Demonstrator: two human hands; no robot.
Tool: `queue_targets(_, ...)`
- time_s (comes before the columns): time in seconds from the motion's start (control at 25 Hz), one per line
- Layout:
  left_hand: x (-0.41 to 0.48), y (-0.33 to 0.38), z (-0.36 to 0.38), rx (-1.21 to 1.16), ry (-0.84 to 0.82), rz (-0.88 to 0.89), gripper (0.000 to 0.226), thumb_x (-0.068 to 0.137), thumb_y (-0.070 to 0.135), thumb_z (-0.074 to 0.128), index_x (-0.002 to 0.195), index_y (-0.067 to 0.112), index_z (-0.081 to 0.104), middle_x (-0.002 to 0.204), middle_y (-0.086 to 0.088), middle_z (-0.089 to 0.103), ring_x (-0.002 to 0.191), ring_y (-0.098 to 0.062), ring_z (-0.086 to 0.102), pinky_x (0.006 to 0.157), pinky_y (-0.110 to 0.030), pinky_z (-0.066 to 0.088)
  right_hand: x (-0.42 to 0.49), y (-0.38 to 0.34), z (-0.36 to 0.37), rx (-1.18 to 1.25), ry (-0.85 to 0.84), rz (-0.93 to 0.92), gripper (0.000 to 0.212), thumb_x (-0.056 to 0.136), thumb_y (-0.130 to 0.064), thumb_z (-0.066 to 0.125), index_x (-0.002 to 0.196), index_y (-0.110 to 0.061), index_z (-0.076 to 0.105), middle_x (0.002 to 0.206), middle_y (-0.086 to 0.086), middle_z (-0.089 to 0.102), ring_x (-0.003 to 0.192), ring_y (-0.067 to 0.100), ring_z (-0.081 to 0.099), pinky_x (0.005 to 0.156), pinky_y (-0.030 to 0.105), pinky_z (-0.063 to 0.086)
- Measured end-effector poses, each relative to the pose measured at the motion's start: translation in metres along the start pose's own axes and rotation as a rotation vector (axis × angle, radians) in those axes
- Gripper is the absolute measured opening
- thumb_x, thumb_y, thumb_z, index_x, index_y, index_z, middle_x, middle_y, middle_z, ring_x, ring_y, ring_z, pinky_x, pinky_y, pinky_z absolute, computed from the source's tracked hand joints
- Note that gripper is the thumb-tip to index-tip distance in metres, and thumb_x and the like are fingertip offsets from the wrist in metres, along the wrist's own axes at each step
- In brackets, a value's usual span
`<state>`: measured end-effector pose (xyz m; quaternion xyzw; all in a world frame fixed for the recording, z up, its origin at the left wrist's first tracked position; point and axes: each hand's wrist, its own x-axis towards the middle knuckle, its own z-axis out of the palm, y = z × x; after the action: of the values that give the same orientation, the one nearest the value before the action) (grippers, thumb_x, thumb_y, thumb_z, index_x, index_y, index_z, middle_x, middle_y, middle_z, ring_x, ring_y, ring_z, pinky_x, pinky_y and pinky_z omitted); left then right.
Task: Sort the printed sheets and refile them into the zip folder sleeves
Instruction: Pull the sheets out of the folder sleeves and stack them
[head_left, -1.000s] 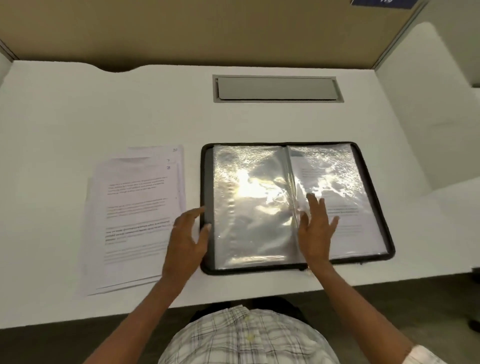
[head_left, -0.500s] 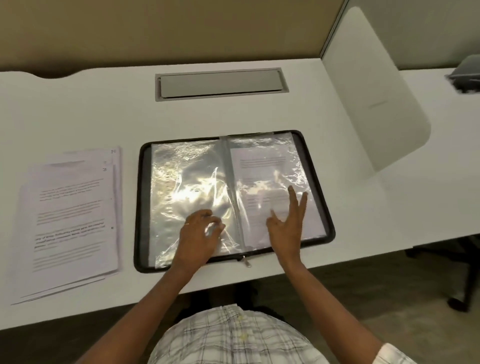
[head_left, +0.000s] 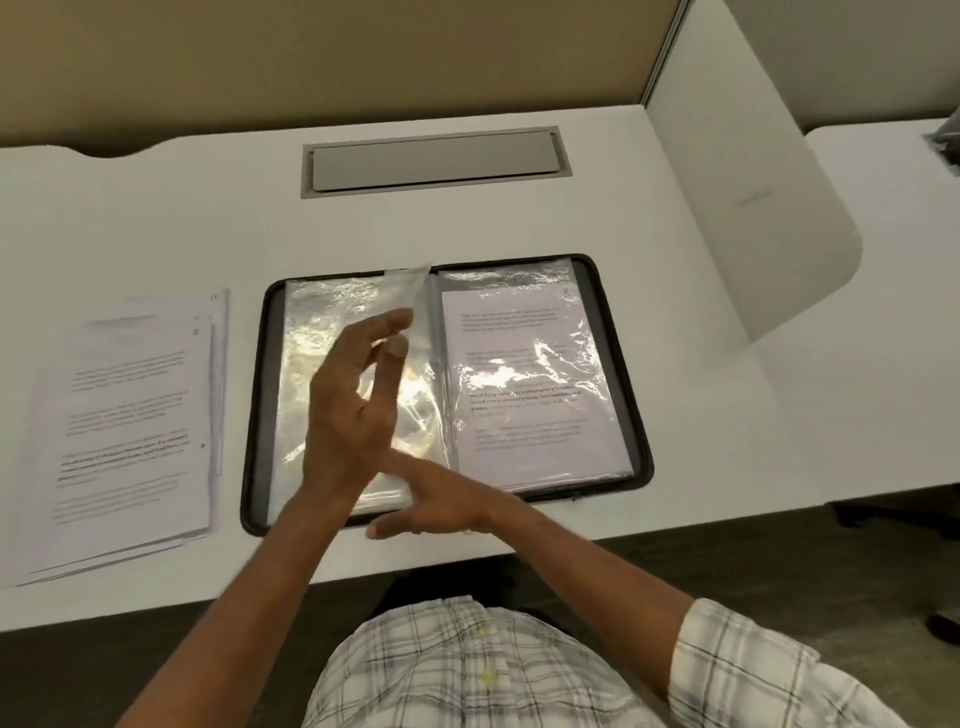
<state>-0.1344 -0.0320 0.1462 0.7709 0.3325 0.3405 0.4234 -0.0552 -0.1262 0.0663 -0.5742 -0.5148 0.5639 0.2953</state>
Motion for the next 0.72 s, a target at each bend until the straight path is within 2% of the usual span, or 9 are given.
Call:
queue_targets(0.04,0.0,-0.008,0.011,0.025,-0.134,-0.026,0.038,0.109,0.041,0.047,0.14,0.023,0.06,0.142,0.01,0.06,0.132,-0.006,0.054,0.104,-0.022,0.045,0.003,0.003,0.002,-0.076,-0.02,-0.013,0.083,0.095,-0.023,0.072,0.161,-0.023,0.022,0.168,0.003,0.025,0.149,0.019,0.029,0.111,0.018,0.031)
queue_targets(0.08,0.001,-0.022,0.023,0.074,-0.238,-0.07,0.042,0.107,0.046,0.048,0.144,0.027,0.056,0.148,0.011,0.055,0.139,-0.006,0.048,0.11,-0.027,0.043,0.004,0.006,0.002,-0.137,-0.017,-0.016,0.075,0.097,-0.023,0.07,0.159,-0.016,0.028,0.164,0.009,0.032,0.147,0.024,0.035,0.113,0.024,0.031)
queue_targets(0.2,0.011,-0.077,0.058,0.264,-0.368,-0.168,0.06,0.105,0.053,0.045,0.155,0.021,0.044,0.163,0.001,0.04,0.155,-0.017,0.026,0.125,-0.043,0.027,-0.007,0.028,-0.011,-0.251,0.202,0.025,0.048,0.098,-0.019,0.06,0.145,-0.014,0.051,0.148,0.01,0.055,0.132,0.026,0.053,0.112,0.043,0.044)
queue_targets(0.32,0.032,-0.115,0.089,0.312,-0.43,-0.116,0.058,0.108,0.045,0.042,0.155,0.01,0.042,0.161,-0.011,0.042,0.152,-0.028,0.033,0.124,-0.051,0.029,-0.038,0.064,-0.041,-0.303,0.617,0.053,0.032,0.098,-0.015,0.057,0.127,-0.021,0.068,0.131,-0.003,0.068,0.121,0.015,0.06,0.105,0.04,0.049)
queue_targets(0.4,0.037,-0.118,0.112,0.395,-0.465,-0.033,0.054,0.11,0.031,0.043,0.157,0.005,0.038,0.165,-0.013,0.034,0.156,-0.029,0.024,0.129,-0.045,0.018,-0.065,0.092,-0.063,-0.415,0.837,0.068,0.028,0.097,-0.008,0.062,0.122,-0.019,0.071,0.129,-0.003,0.067,0.121,0.013,0.058,0.108,0.036,0.047)
queue_targets(0.44,0.037,-0.116,0.124,0.443,-0.47,0.01,0.053,0.111,0.03,0.041,0.158,0.004,0.036,0.166,-0.013,0.031,0.157,-0.029,0.02,0.13,-0.041,0.012,-0.077,0.105,-0.074,-0.464,0.895,0.094,0.028,0.097,-0.006,0.064,0.122,-0.017,0.071,0.131,-0.001,0.065,0.124,0.014,0.057,0.111,0.034,0.045)
queue_targets(0.52,0.033,-0.114,0.142,0.561,-0.484,0.073,0.06,0.11,0.037,0.035,0.159,0.002,0.033,0.169,-0.014,0.025,0.159,-0.029,0.014,0.129,-0.041,0.01,-0.093,0.121,-0.1,-0.489,0.92,0.185,0.03,0.097,-0.004,0.064,0.125,-0.013,0.069,0.135,0.003,0.063,0.124,0.016,0.056,0.111,0.035,0.045)
queue_targets(0.6,0.02,-0.12,0.154,0.666,-0.51,0.107,0.071,0.108,0.049,0.029,0.161,0.003,0.024,0.171,-0.013,0.014,0.16,-0.028,0.005,0.13,-0.046,0.01,-0.095,0.123,-0.122,-0.523,0.925,0.27,0.031,0.099,-0.004,0.061,0.128,-0.011,0.067,0.134,0.006,0.065,0.12,0.021,0.06,0.108,0.042,0.049)
queue_targets(0.72,0.007,-0.131,0.161,0.748,-0.525,0.137,0.08,0.107,0.06,0.024,0.164,0.006,0.013,0.173,-0.011,0.003,0.16,-0.025,-0.005,0.13,-0.047,0.005,-0.072,0.108,-0.161,-0.558,0.92,0.222,0.032,0.099,-0.003,0.058,0.13,-0.007,0.066,0.133,0.012,0.065,0.122,0.03,0.062,0.11,0.042,0.046)
